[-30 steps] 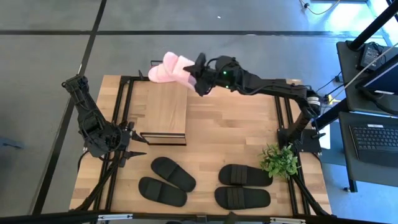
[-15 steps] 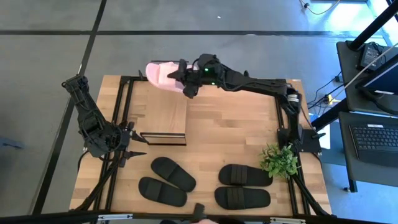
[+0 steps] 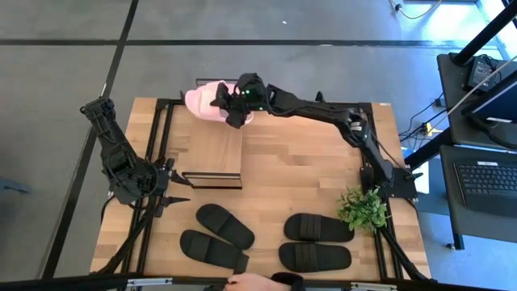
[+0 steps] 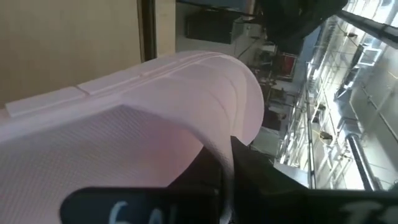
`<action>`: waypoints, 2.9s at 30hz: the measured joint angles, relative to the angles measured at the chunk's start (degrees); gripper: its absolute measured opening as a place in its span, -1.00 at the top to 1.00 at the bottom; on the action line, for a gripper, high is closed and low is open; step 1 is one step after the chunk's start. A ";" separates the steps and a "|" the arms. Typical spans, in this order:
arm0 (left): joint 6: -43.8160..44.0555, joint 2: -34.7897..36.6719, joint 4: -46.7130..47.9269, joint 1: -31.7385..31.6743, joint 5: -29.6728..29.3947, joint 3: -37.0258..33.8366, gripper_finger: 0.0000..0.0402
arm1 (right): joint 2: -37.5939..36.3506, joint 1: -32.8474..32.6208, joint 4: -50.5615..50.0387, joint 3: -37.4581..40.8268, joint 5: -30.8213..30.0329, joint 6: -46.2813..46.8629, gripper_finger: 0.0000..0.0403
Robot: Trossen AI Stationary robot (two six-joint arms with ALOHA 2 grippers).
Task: Pick and place slides into the shelf
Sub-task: Put the pink slide on the shelf
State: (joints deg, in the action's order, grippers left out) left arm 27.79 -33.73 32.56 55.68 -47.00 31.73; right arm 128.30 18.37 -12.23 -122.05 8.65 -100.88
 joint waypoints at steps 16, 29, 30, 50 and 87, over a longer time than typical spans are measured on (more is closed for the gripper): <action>-0.02 0.01 0.00 0.00 -0.01 0.00 -0.08 | 0.08 1.38 -3.54 0.93 5.02 1.11 0.94; 0.00 0.00 0.00 0.00 -0.02 0.00 -0.08 | 4.04 1.74 -0.63 0.76 5.14 0.16 0.94; 0.00 0.00 0.00 -0.01 -0.02 0.00 -0.08 | 4.04 1.75 -0.64 0.75 5.16 0.39 0.94; 0.00 0.02 0.00 -0.01 -0.02 0.00 -0.08 | 4.47 1.70 4.32 1.04 5.00 8.40 0.75; 0.02 0.02 0.00 -0.01 -0.02 0.00 -0.08 | 4.36 0.52 6.93 1.01 -3.28 8.39 0.00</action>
State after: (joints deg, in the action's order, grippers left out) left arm 27.81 -33.71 32.56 55.67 -47.03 31.73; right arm 132.66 18.89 -5.30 -121.03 5.37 -92.49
